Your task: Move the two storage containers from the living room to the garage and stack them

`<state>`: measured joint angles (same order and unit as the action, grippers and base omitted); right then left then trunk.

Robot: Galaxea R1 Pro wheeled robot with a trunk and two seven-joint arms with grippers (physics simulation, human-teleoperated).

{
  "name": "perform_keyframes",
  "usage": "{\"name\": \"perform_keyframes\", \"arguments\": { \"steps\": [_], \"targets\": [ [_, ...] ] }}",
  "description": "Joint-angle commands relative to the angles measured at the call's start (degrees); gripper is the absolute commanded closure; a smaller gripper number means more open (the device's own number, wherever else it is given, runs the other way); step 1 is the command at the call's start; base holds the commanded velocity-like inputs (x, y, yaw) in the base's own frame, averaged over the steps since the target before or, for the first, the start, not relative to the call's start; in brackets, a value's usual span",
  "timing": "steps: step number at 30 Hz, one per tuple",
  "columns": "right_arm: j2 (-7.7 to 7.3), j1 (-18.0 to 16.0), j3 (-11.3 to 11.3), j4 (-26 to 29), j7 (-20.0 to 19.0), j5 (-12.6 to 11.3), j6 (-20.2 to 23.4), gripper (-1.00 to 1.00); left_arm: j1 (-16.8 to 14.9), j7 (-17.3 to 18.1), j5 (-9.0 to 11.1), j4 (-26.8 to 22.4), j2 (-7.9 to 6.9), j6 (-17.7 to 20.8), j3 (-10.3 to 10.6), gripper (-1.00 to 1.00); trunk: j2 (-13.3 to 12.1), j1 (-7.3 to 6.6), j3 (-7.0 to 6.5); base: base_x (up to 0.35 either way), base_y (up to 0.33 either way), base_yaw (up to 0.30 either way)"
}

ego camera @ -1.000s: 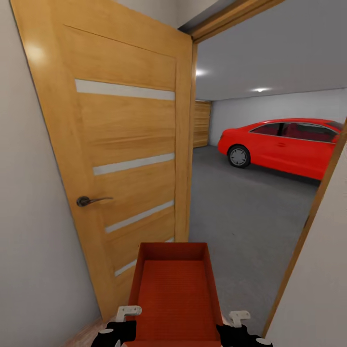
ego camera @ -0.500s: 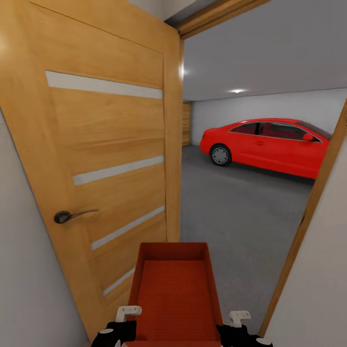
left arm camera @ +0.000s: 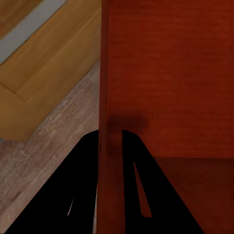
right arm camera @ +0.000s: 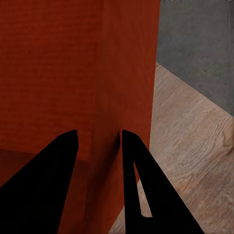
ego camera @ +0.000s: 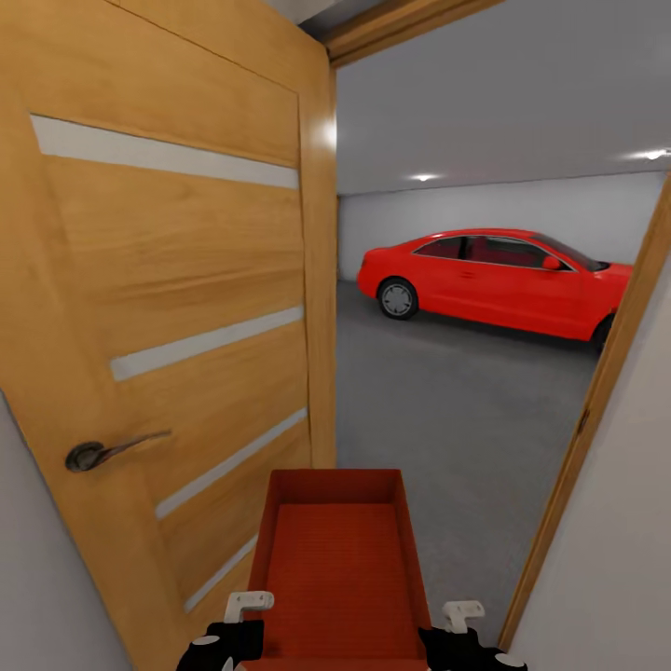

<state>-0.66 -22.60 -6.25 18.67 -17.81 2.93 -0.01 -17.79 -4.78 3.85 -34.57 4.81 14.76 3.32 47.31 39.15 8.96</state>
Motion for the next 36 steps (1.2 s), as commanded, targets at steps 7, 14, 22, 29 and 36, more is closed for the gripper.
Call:
{"name": "perform_keyframes", "arguments": {
  "steps": [7, 14, 22, 29, 36],
  "targets": [
    [0.39, 0.0, 1.9, -0.1, -0.5, 0.5, 0.0, 1.00, 0.0, -0.5, -0.2, -1.6, 1.49, 0.4, -0.1, 1.00, 0.1, 0.03, 0.09, 0.208, 0.207, -0.221],
    [0.39, 0.0, 1.9, -0.1, -0.5, 0.5, 0.0, 1.00, 0.0, -0.5, -0.2, -1.6, 1.51, 0.3, -0.1, 1.00, 0.1, 0.03, 0.09, 0.092, 0.077, -0.221],
    [0.39, 0.0, 1.9, -0.1, -0.5, 0.5, 0.0, 1.00, 0.0, -0.5, -0.2, -1.6, 1.51, 0.3, -0.1, 1.00, 0.1, 0.03, 0.09, 0.004, 0.003, -0.221],
    [0.39, 0.0, 1.9, -0.1, -0.5, 0.5, 0.0, 1.00, 0.0, -0.4, -0.1, -1.6, 1.52, 0.3, -0.1, 1.00, 0.1, 0.03, 0.09, 0.000, 0.000, -0.221],
    [0.39, 0.0, 1.9, -0.1, -0.5, 0.5, 0.0, 1.00, 0.0, -0.4, -0.1, -1.6, 1.52, 0.3, -0.1, 1.00, 0.1, 0.03, 0.09, 0.000, 0.000, -0.221]
  ]
}}
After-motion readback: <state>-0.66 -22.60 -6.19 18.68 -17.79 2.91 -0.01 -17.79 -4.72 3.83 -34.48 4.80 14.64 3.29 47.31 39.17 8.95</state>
